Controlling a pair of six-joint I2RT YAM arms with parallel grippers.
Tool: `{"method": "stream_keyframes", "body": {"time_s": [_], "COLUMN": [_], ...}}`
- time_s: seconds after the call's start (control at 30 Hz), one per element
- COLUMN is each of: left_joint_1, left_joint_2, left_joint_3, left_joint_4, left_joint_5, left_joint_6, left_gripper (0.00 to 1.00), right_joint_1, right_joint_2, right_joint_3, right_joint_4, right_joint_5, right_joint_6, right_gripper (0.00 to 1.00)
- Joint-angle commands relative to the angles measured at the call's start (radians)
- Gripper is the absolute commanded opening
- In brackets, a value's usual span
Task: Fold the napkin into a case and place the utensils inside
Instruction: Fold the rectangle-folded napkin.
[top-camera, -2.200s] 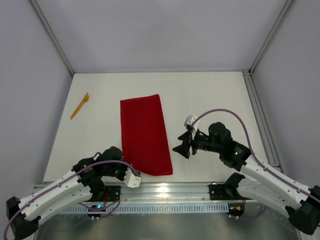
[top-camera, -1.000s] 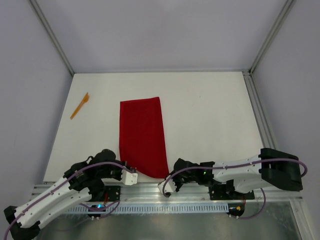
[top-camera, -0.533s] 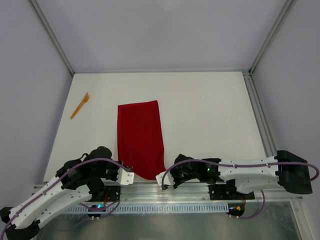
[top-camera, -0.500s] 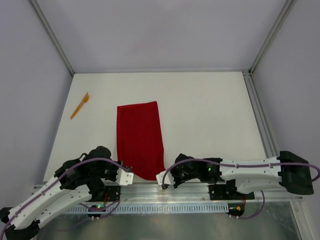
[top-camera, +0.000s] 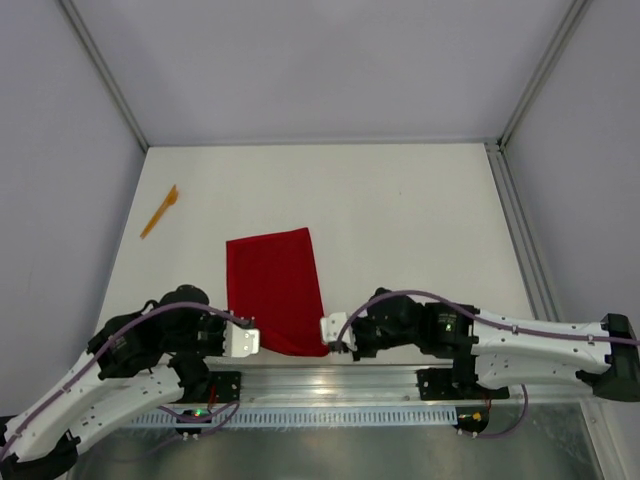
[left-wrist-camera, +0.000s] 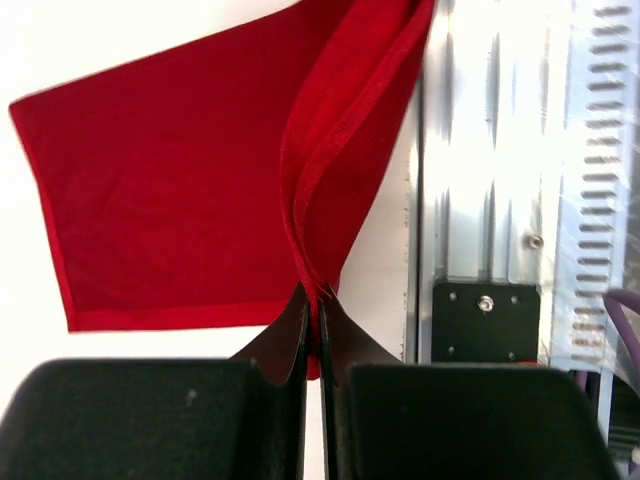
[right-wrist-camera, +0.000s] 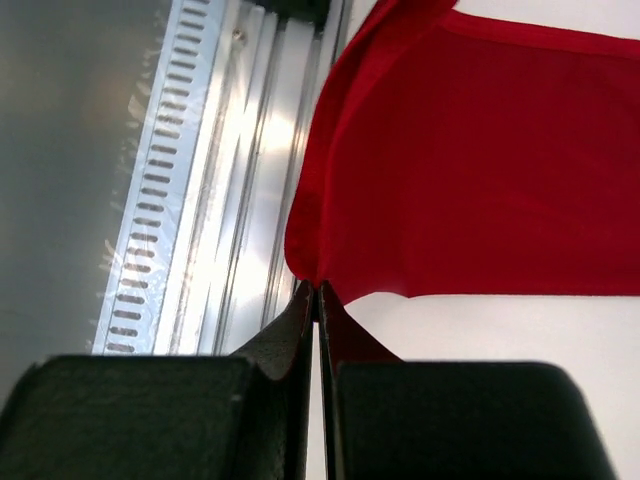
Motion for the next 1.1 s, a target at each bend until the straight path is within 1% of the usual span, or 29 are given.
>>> {"method": "stream_keyframes", "body": {"time_s": [0.0, 0.07, 0.1, 0.13, 0.17, 0.2, 0.27, 0.3, 0.33, 0.4, 0.5, 0.53, 0.6, 0.63, 0.67, 0.73, 0.77, 0.83, 0.9, 0.97, 1.07], "left_joint_1": [0.008, 0.021, 0.025, 0.033, 0.045, 0.051, 0.071, 0.079, 0.085, 0.125, 0.201, 0.256, 0.324, 0.391, 0.421, 0.485, 0.498, 0.507, 0.509, 0.519, 0.559], "left_joint_2": [0.034, 0.055, 0.058, 0.063, 0.064, 0.063, 0.078, 0.089, 0.104, 0.153, 0.228, 0.25, 0.297, 0.345, 0.366, 0.414, 0.425, 0.434, 0.434, 0.458, 0.518], "left_joint_3": [0.039, 0.044, 0.044, 0.041, 0.034, 0.015, -0.005, -0.022, -0.024, -0.021, -0.015, -0.013, -0.003, 0.001, 0.005, 0.01, 0.01, -0.009, -0.027, -0.021, 0.024], "left_joint_4": [0.114, 0.143, 0.151, 0.159, 0.171, 0.218, 0.269, 0.319, 0.337, 0.367, 0.392, 0.413, 0.433, 0.459, 0.467, 0.493, 0.509, 0.527, 0.548, 0.539, 0.496], "left_joint_5": [-0.166, -0.201, -0.23, -0.251, -0.284, -0.372, -0.451, -0.498, -0.503, -0.491, -0.421, -0.379, -0.352, -0.339, -0.316, -0.302, -0.255, -0.243, -0.247, -0.241, -0.22], "left_joint_6": [-0.152, -0.179, -0.188, -0.208, -0.219, -0.229, -0.242, -0.24, -0.234, -0.222, -0.232, -0.232, -0.214, -0.209, -0.197, -0.17, -0.16, -0.136, -0.142, -0.154, -0.166], "left_gripper": [0.0, 0.0, 0.0, 0.0, 0.0, 0.0, 0.0, 0.0, 0.0, 0.0, 0.0, 0.0, 0.0, 0.0, 0.0, 0.0, 0.0, 0.0, 0.0, 0.0, 0.0], "right_joint_1": [-0.188, -0.295, -0.327, -0.355, -0.364, -0.373, -0.427, -0.445, -0.462, -0.508, -0.565, -0.577, -0.6, -0.608, -0.614, -0.629, -0.634, -0.646, -0.653, -0.654, -0.662], "right_joint_2": [0.031, 0.074, 0.121, 0.148, 0.175, 0.229, 0.283, 0.325, 0.342, 0.372, 0.434, 0.476, 0.52, 0.542, 0.589, 0.631, 0.669, 0.701, 0.744, 0.764, 0.792], "right_joint_3": [0.1, 0.146, 0.159, 0.189, 0.208, 0.223, 0.277, 0.287, 0.31, 0.324, 0.367, 0.402, 0.435, 0.462, 0.475, 0.508, 0.516, 0.544, 0.589, 0.62, 0.642], "right_joint_4": [-0.005, -0.002, -0.006, -0.012, -0.015, -0.008, 0.008, 0.015, 0.018, 0.046, 0.08, 0.081, 0.084, 0.087, 0.084, 0.078, 0.083, 0.084, 0.075, 0.06, 0.112], "right_joint_5": [-0.067, -0.191, -0.195, -0.187, -0.163, -0.164, -0.201, -0.207, -0.216, -0.224, -0.223, -0.227, -0.236, -0.251, -0.255, -0.261, -0.261, -0.262, -0.258, -0.253, -0.253], "right_joint_6": [0.063, 0.084, 0.074, 0.027, 0.006, 0.002, 0.011, 0.02, 0.022, 0.035, 0.063, 0.068, 0.081, 0.083, 0.087, 0.095, 0.1, 0.114, 0.132, 0.153, 0.193], "right_gripper": [0.03, 0.03, 0.03, 0.03, 0.03, 0.03, 0.03, 0.03, 0.03, 0.03, 0.03, 0.03, 0.03, 0.03, 0.03, 0.03, 0.03, 0.03, 0.03, 0.03, 0.03]}}
